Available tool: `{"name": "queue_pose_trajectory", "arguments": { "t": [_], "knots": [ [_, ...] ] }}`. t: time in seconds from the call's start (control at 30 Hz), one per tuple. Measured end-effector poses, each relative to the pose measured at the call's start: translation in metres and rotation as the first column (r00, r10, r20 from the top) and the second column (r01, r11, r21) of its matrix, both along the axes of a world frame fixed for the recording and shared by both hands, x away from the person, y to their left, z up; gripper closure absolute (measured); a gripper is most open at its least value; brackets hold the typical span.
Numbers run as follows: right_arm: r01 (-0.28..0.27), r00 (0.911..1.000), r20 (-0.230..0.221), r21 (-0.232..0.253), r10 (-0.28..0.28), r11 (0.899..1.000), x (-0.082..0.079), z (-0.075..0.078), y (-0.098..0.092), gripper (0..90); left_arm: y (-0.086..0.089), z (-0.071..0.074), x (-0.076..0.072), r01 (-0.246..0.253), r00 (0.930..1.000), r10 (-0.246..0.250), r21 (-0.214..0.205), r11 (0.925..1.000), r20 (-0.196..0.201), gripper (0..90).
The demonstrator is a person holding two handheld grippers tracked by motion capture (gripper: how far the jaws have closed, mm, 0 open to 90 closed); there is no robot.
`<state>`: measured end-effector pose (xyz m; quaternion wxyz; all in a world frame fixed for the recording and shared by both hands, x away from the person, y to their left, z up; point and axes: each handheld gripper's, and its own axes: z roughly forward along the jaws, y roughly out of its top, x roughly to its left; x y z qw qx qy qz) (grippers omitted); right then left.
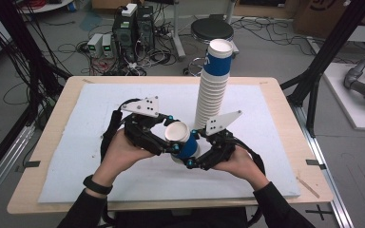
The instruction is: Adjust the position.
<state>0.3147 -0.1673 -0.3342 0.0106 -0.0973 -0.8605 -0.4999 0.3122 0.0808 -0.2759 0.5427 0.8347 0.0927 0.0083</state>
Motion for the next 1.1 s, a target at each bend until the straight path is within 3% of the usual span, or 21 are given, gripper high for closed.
{"name": "queue_pose_trajectory", "arguments": {
  "t": [0.2, 0.4, 0.43, 0.7, 0.83, 1.1],
  "knots": [
    [0.009, 1.0000, 0.003, 0.031, -0.009, 0.999, 0.000, 0.002, -0.003, 16.3, 0.003, 0.001, 0.001, -0.004, 1.0000, 0.003, -0.053, 0.9986, -0.006, 28.6],
    [0.020, 0.9998, -0.003, 0.099, -0.019, 0.995, 0.001, 0.008, -0.009, 15.8, 0.011, 0.002, 0.003, -0.011, 0.9999, 0.009, -0.137, 0.9906, -0.013, 28.7],
    [0.022, 0.9998, 0.001, 0.108, -0.022, 0.994, 0.001, 0.008, -0.010, 15.8, 0.012, 0.003, 0.003, -0.018, 0.9997, 0.015, -0.166, 0.9860, -0.017, 28.8],
    [0.055, 0.9983, 0.011, 0.186, -0.058, 0.981, 0.000, 0.012, -0.016, 14.1, 0.018, 0.005, 0.001, -0.040, 0.9992, 0.040, -0.254, 0.9663, -0.003, 28.8],
    [0.060, 0.9980, 0.010, 0.212, -0.063, 0.975, -0.001, 0.012, -0.015, 14.2, 0.018, 0.004, 0.002, -0.036, 0.9994, 0.035, -0.263, 0.9641, -0.006, 28.9],
    [0.045, 0.9983, 0.028, 0.207, -0.052, 0.977, 0.000, 0.013, -0.017, 18.1, 0.018, 0.003, 0.002, -0.029, 0.9996, 0.027, -0.259, 0.9654, -0.013, 29.0]
  ]
}}
